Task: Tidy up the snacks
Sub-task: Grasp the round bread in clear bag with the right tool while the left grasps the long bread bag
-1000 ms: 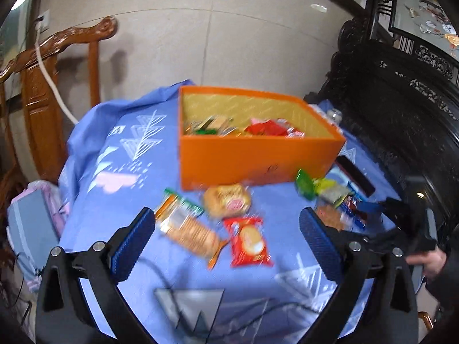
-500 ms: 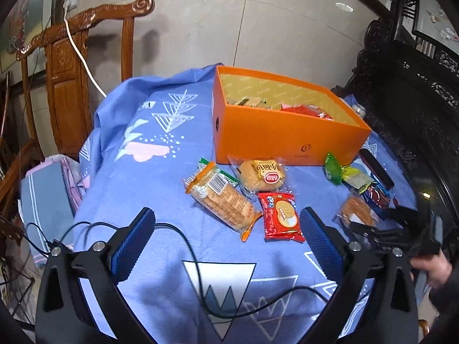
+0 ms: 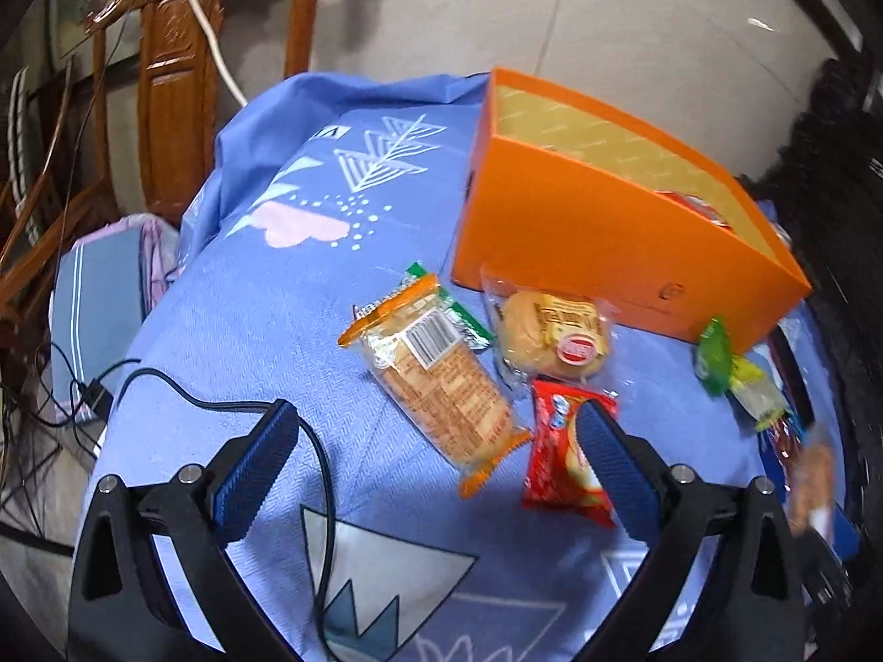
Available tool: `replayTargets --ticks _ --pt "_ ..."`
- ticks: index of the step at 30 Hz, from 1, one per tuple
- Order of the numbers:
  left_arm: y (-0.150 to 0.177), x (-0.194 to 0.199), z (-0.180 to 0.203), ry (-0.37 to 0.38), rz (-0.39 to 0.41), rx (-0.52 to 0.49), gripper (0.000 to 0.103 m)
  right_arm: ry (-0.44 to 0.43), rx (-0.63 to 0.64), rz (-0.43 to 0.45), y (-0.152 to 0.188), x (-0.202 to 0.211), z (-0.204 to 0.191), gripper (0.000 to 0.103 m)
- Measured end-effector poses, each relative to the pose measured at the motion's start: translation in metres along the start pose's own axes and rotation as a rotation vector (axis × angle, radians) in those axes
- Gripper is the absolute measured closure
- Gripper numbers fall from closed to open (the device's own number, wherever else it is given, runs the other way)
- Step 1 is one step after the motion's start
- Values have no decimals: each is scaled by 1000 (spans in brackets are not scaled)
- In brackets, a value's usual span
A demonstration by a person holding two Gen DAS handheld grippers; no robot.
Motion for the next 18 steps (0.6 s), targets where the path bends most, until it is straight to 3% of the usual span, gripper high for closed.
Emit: replayTargets --ticks 3,7,9,14,18 --pt "0 -14 -1 -24 -25 26 5 -15 -2 2 -3 0 -2 26" --pt "-3 -33 1 -60 -51 45 21 -20 9 4 -1 -2 -4 26" --pt "-3 -41 0 -70 -66 66 22 -34 -2 -7 0 -5 -2 26" --pt "-2 -61 1 -65 -100 81 39 -42 -6 -20 2 -9 1 26" --pt "0 -65 2 -35 -98 54 62 -41 -12 -23 3 -12 3 26"
Point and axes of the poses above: each gripper's, at about its wrist camera, not at the fingertips, and x roughly against the way its jaws point, z to its right, y to its underside, the point moved 2 cm from there along -x, roughly the way its jaws point, and after that the axes turned 3 degrees about y, right-handed, at the moved point
